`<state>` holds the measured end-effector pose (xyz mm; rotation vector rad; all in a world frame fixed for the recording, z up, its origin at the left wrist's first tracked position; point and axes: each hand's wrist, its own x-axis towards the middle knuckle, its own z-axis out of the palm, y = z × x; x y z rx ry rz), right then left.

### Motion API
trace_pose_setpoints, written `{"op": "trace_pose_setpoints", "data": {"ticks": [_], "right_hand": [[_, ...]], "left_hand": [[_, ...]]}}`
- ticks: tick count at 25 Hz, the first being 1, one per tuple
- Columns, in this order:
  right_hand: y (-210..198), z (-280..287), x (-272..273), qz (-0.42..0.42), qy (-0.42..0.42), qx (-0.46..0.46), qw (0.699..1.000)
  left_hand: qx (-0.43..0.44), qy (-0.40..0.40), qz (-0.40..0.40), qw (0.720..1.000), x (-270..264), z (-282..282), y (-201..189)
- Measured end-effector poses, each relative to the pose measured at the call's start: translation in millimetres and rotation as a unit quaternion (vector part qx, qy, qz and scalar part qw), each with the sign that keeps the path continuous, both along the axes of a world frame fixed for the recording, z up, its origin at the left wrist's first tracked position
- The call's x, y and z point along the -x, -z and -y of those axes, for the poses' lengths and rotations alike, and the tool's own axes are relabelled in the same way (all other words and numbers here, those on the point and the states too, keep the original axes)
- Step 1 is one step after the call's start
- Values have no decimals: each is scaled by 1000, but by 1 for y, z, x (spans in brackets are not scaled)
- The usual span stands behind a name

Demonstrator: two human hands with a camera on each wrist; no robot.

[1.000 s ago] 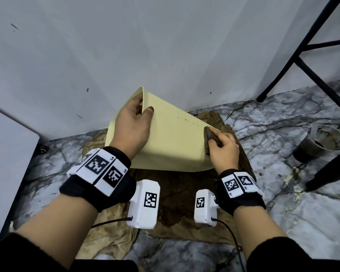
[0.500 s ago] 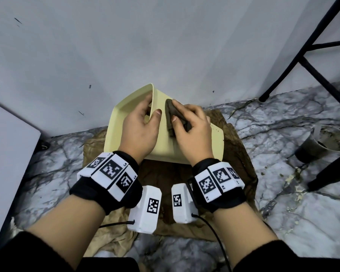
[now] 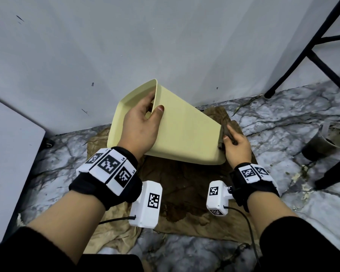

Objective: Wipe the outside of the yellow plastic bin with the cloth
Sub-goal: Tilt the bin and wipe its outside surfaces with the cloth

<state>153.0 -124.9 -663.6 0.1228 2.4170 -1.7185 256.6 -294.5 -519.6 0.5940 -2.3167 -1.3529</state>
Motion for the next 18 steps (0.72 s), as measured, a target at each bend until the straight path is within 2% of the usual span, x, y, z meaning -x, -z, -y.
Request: {"op": "trace_pose_setpoints", "data": {"ticks": [2, 5, 9, 12, 15, 18], "right_hand": [[1, -1, -1, 13, 22, -5, 1000], [-20, 12, -7, -1, 19, -4, 1000], [-77, 52, -28, -115, -63, 27, 991], [-105, 84, -43, -223, -124, 42, 966], [-111, 94, -49, -282, -143, 35, 948], [-103, 86, -43, -259, -145, 43, 954]], "left_hand": [[-3, 0, 2, 1000, 1, 0, 0], [-3, -8, -2, 1000, 0, 4, -1], [2, -9, -10, 1000, 3, 6, -1], [32, -8, -10, 999, 3, 5, -1], [44, 0, -22, 999, 0, 7, -2], [45, 2, -26, 999, -1, 8, -2]]}}
